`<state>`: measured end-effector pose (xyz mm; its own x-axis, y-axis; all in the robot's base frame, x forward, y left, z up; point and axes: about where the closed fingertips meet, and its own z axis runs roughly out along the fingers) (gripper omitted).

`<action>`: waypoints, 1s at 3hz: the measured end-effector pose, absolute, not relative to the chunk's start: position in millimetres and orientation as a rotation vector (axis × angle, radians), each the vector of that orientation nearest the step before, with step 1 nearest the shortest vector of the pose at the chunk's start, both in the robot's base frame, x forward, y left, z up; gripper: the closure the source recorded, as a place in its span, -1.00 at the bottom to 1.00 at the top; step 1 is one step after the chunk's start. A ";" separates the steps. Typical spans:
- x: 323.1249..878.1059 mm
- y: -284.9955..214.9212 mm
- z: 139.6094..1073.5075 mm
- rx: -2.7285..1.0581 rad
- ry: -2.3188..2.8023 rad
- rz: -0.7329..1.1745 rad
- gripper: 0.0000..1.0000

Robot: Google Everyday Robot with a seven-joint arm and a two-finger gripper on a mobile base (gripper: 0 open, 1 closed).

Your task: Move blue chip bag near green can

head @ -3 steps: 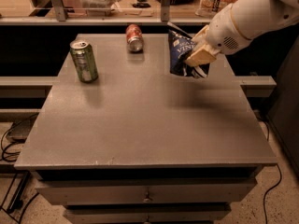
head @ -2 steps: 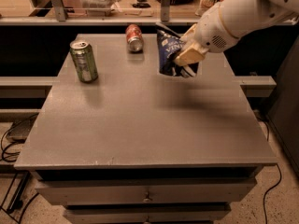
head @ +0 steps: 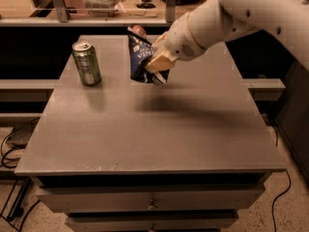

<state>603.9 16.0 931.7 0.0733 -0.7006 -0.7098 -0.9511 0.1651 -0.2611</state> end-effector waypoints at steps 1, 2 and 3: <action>612.8 37.9 916.7 -1.567 1.690 0.476 0.51; 620.7 60.9 904.3 -1.540 1.690 0.532 0.05; 628.5 80.6 894.0 -1.523 1.696 0.565 -0.41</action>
Offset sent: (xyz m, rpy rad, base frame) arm 0.0282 0.0682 -0.0411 0.1310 0.0921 -0.0041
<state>628.5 80.6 894.0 0.0140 -0.6257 -0.7799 -0.9685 0.1855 -0.1663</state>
